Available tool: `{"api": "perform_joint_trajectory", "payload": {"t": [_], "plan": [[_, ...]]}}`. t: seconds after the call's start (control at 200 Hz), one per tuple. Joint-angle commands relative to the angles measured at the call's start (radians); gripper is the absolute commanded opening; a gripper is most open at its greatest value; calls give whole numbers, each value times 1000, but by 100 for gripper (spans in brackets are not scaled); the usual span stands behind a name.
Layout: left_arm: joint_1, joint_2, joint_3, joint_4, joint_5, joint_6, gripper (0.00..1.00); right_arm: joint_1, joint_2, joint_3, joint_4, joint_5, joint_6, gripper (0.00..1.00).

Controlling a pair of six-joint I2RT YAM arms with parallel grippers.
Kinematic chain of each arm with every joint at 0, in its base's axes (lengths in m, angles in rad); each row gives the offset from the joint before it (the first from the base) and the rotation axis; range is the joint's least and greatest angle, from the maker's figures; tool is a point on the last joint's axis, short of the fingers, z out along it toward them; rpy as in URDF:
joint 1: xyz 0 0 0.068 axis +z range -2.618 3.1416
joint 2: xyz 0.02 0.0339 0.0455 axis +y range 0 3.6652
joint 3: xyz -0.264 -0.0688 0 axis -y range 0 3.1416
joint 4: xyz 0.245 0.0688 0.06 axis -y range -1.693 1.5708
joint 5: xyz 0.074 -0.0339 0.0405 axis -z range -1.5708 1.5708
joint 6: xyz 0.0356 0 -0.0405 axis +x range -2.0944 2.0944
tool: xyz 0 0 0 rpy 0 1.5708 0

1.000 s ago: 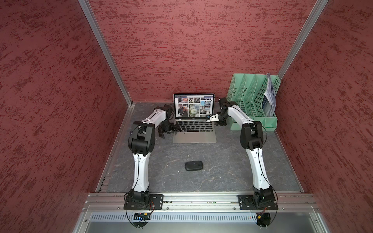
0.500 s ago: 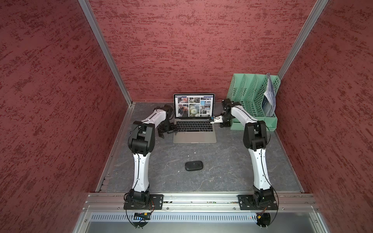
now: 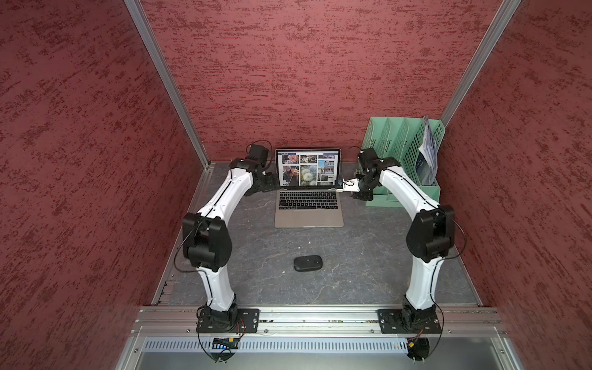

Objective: Remove the wireless mouse receiver from the laptop
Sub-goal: Take out the USB plug from the USB port, then insert the USB plug into the mouse.

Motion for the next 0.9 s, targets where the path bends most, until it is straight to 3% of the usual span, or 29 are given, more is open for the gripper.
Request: {"api": "perform_joint_trajectory", "payload": {"t": [0.0, 0.27, 0.496, 0.561, 0.681, 0.776, 0.892], "plan": [[-55, -158, -128, 82, 5, 68, 100, 101, -106, -102, 13, 2, 147, 0], [-98, -580, -562, 353, 256, 152, 100, 325, -292, -367, 50, 70, 481, 0], [-126, -922, -879, 673, 433, 530, 100, 458, -310, -480, 76, 111, 747, 0], [-127, -945, -892, 655, 478, 633, 100, 497, -293, -494, 85, 131, 799, 0], [-135, -896, -839, 470, 579, 823, 100, 542, -255, -508, 105, 133, 885, 0], [-165, -844, -828, 374, 582, 922, 100, 550, -246, -528, 134, 122, 925, 0], [-195, -833, -880, 382, 562, 989, 100, 550, -250, -543, 158, 128, 963, 0]]}}
